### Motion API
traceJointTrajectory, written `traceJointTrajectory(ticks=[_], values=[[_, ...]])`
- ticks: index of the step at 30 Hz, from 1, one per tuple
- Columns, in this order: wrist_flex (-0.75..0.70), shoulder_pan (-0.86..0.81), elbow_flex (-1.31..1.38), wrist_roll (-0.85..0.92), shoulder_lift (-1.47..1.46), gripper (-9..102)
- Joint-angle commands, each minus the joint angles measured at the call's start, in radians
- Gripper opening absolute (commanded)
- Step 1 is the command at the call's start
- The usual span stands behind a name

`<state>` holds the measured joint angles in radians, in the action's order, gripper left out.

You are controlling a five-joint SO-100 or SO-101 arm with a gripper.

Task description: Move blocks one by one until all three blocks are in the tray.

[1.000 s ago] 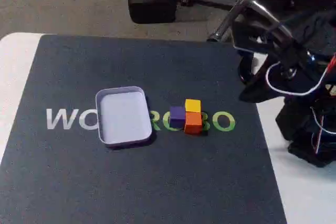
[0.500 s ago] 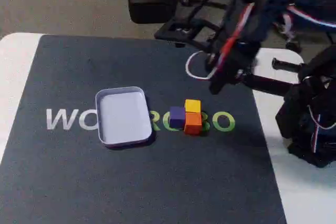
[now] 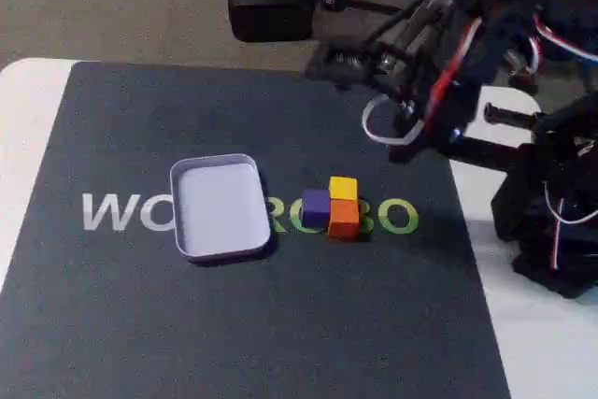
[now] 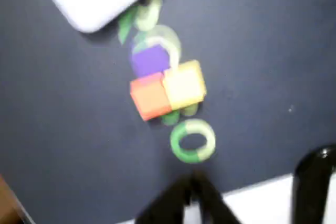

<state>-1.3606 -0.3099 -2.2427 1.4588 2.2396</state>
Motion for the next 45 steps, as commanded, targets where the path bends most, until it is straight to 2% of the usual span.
traceJointTrajectory(ticks=[1, 10, 16, 21, 27, 34, 45], values=[[0.055, -0.006, -0.063, 0.038, 0.051, -8], [0.084, 0.038, 0.107, -0.046, -0.178, -7], [0.08, 0.031, 0.15, -0.083, -0.221, -4], [0.095, 0.032, 0.166, -0.123, -0.253, -4], [0.133, 0.006, 0.276, -0.152, -0.446, -8], [0.144, -0.037, 0.417, -0.161, -0.621, -8], [0.179, -0.078, 0.459, -0.123, -0.721, -8]])
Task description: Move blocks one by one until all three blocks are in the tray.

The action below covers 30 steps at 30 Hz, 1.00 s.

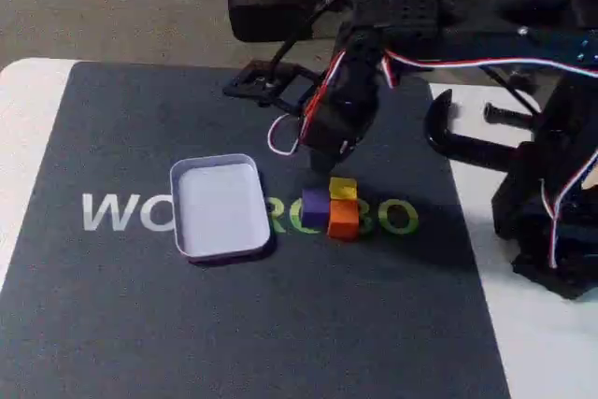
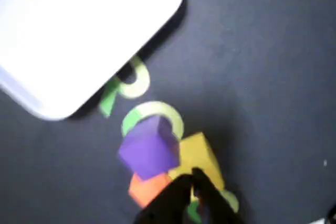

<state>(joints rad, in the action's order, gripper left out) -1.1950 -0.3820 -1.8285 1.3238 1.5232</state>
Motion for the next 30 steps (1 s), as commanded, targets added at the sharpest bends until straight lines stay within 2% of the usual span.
traceJointTrajectory(ticks=[1, 10, 19, 30], values=[[0.017, -0.009, 0.046, 0.018, -0.014, -8], [0.028, -0.026, 0.049, 0.101, -0.069, -8], [0.052, 0.025, 0.051, 0.219, -0.153, -8], [0.046, 0.124, 0.043, 0.272, -0.133, -8]])
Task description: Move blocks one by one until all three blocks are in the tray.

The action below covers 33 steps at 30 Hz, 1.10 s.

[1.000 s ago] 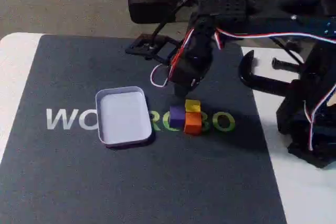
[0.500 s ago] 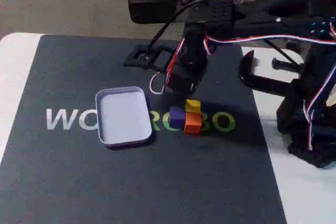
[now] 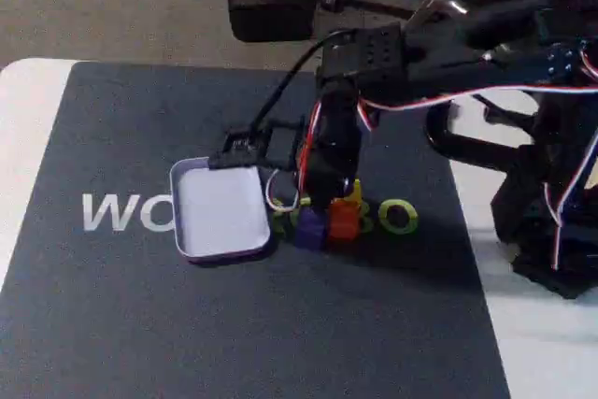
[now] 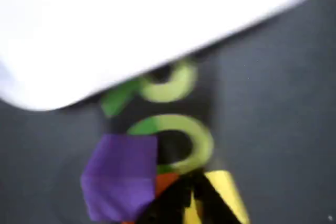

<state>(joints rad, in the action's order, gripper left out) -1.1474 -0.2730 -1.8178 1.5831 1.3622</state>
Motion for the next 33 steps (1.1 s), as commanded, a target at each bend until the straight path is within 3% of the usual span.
traceJointTrajectory(ticks=[1, 16, 29, 33], values=[[-0.002, 0.021, 0.031, 0.017, 0.031, -8], [-0.003, 0.077, -0.071, 0.133, 0.183, -8], [-0.003, 0.008, -0.106, 0.137, 0.29, -8], [-0.003, -0.048, -0.121, 0.17, 0.316, 1]])
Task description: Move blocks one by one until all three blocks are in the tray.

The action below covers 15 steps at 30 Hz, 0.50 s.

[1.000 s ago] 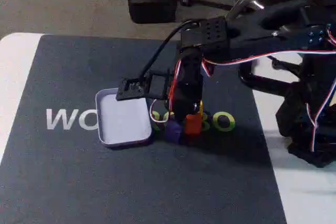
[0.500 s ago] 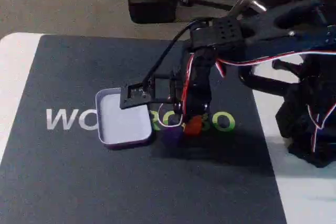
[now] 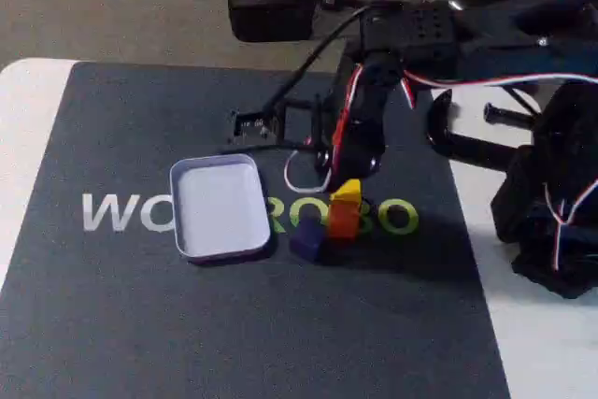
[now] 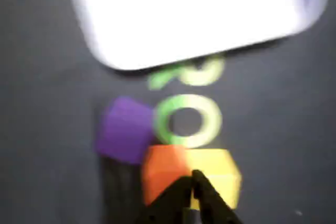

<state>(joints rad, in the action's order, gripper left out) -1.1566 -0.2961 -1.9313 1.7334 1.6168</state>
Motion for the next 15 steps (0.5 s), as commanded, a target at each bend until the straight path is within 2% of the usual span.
traceJointTrajectory(ticks=[1, 10, 15], values=[[0.006, -0.038, -0.025, 0.032, 0.077, 3], [0.012, -0.155, -0.236, 0.054, 0.301, 12], [0.012, -0.227, -0.399, 0.149, 0.48, 14]])
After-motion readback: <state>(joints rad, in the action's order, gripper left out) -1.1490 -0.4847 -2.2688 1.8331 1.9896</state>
